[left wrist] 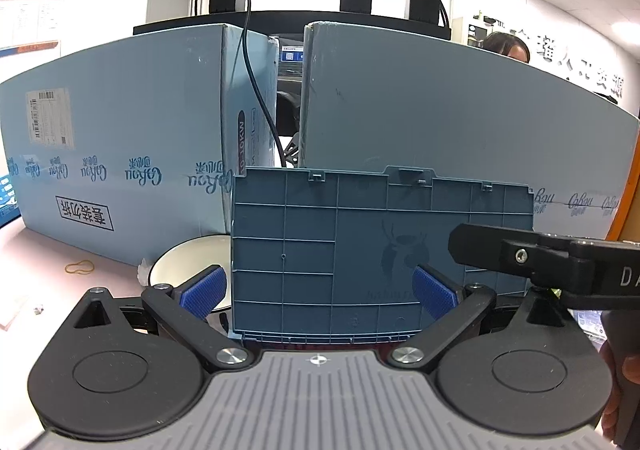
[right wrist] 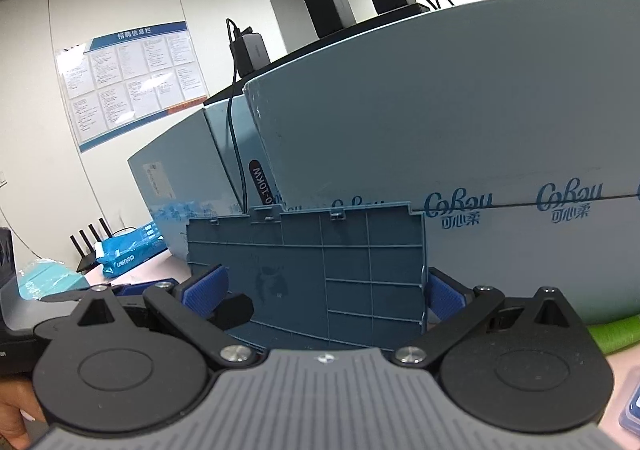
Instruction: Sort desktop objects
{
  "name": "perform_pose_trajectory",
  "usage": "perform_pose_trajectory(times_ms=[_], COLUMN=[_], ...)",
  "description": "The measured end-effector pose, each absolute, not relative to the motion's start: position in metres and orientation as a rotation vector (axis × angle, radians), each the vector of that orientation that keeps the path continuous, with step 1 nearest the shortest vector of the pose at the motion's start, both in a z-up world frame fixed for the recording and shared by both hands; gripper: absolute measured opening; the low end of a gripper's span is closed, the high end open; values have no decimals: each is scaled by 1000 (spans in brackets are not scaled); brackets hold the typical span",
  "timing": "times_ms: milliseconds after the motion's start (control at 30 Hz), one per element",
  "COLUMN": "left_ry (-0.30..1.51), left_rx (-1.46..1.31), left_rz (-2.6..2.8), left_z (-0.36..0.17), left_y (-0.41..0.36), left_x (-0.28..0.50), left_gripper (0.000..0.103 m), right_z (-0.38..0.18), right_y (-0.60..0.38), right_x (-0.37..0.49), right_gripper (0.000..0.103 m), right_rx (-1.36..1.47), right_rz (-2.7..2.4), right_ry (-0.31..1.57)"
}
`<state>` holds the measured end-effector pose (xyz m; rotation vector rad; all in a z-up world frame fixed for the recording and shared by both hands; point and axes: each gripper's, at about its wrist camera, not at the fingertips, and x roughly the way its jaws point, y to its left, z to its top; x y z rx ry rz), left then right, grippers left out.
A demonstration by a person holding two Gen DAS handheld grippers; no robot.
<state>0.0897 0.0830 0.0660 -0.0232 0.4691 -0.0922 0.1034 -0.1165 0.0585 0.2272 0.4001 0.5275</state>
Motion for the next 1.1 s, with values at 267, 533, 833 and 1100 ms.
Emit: perform_pose_trajectory(times_ms=[267, 533, 833, 1100], left_ry=[473, 475, 469, 489], left_rx=[-26, -27, -16, -4], left_rz=[-88, -87, -87, -85], left_z=[65, 67, 72, 71], left_y=[86, 85, 83, 83], left_x=[86, 79, 74, 65], left_gripper=[100, 100, 100, 100], right_z=[60, 61, 60, 59], right_y=[-118, -117, -115, -114], right_x=[103, 97, 87, 83], right_gripper=[103, 103, 103, 103], right_rx=[247, 269, 285, 299], right_rz=[534, 519, 520, 513], right_ry=[409, 433, 459, 487])
